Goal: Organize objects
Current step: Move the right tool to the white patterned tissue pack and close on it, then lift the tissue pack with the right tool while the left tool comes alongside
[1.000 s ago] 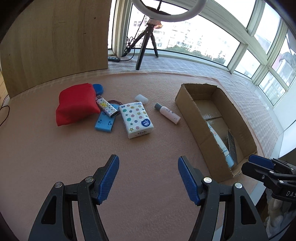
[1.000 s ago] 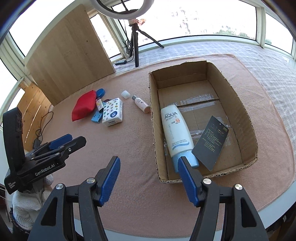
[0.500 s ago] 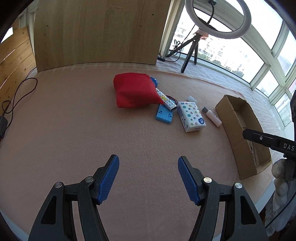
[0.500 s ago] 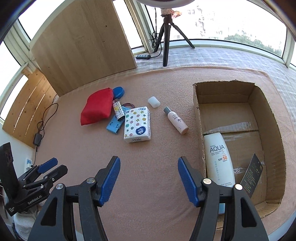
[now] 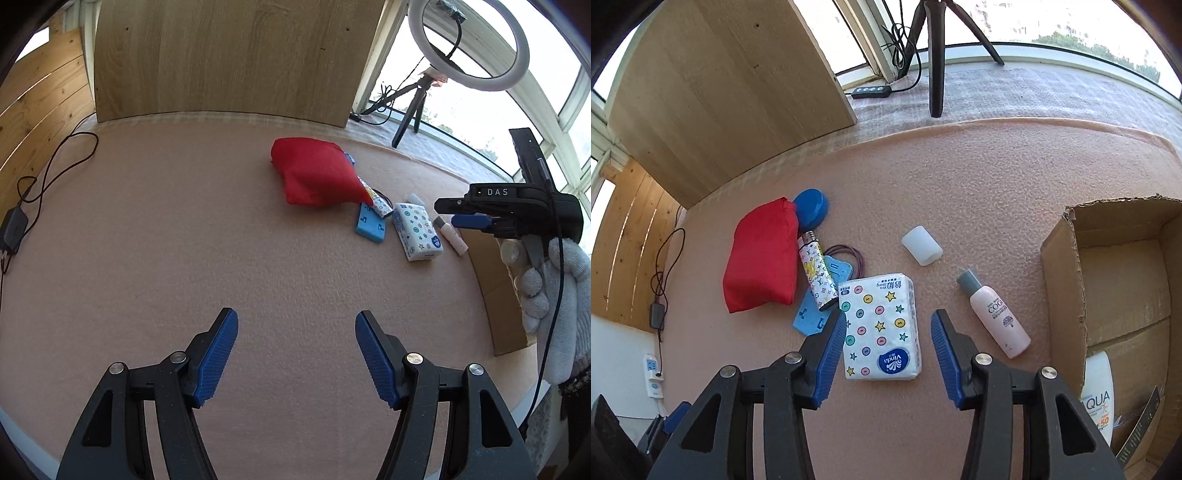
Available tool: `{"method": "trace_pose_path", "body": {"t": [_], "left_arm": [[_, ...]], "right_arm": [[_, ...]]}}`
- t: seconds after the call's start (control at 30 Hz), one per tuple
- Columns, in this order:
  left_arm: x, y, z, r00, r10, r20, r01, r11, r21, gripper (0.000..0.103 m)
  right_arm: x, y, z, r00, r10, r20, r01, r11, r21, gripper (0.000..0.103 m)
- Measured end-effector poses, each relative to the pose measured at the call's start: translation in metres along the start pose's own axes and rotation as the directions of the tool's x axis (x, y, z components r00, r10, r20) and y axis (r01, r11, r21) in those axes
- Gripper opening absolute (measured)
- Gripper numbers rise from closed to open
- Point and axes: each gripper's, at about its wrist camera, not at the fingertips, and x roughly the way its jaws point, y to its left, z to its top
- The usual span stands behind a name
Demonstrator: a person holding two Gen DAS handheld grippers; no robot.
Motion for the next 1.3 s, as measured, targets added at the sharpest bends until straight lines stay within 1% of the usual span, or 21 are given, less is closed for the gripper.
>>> {"method": "trace_pose_path", "body": {"t": [0.13,0.3,0.37,0.47,0.57,0.77,1.03,1.2,1.23,1.3], "left_arm": [[0.002,0.007,0.000,1.000,0.009,-0.006,-0.009,1.000,-0.014,0.070],[0.005,0.009,0.001,1.000,0.010,-0.011,-0.011,1.000,-0.019,0.070],[0.006,0.009,0.001,1.000,0.010,-0.014,-0.010,1.000,-0.017,0.070],[0.009,0.006,0.001,1.000,0.006,-0.018,-0.006,1.000,-0.012,0.070],[0.011,0.004,0.001,1.000,0.001,-0.022,-0.001,1.000,-0.010,0.070],[0.017,-0.003,0.001,1.000,-0.013,-0.026,0.013,1.000,-0.002,0.070],[0.026,-0.018,-0.002,0.998,-0.040,-0.041,0.041,0.999,0.022,0.070],[0.034,-0.029,-0.006,0.996,-0.059,-0.061,0.062,0.997,0.037,0.070],[0.035,-0.030,-0.008,0.996,-0.063,-0.064,0.066,0.997,0.040,0.070],[0.037,-0.034,-0.009,0.995,-0.073,-0.072,0.077,0.996,0.043,0.070]], "right_arm": [[0.014,0.002,0.015,1.000,0.011,-0.008,-0.011,1.000,0.027,0.044],[0.030,0.002,0.027,1.000,0.006,-0.023,-0.005,0.999,0.053,0.043],[0.036,0.001,0.028,0.999,0.000,-0.035,0.002,0.999,0.054,0.037],[0.042,-0.003,0.027,0.998,-0.002,-0.060,0.005,0.998,0.062,0.033],[0.043,-0.009,0.022,0.997,0.024,-0.077,-0.018,0.996,0.089,0.032],[0.038,-0.014,-0.002,0.995,0.044,-0.088,-0.034,0.993,0.111,0.032],[0.026,-0.019,-0.047,0.988,0.113,-0.104,-0.093,0.980,0.178,0.032],[0.020,-0.012,-0.074,0.983,0.145,-0.115,-0.125,0.978,0.167,0.033],[0.018,-0.009,-0.078,0.983,0.140,-0.115,-0.122,0.982,0.145,0.034],[0.011,-0.004,-0.088,0.988,0.117,-0.103,-0.107,0.990,0.091,0.043]]}}
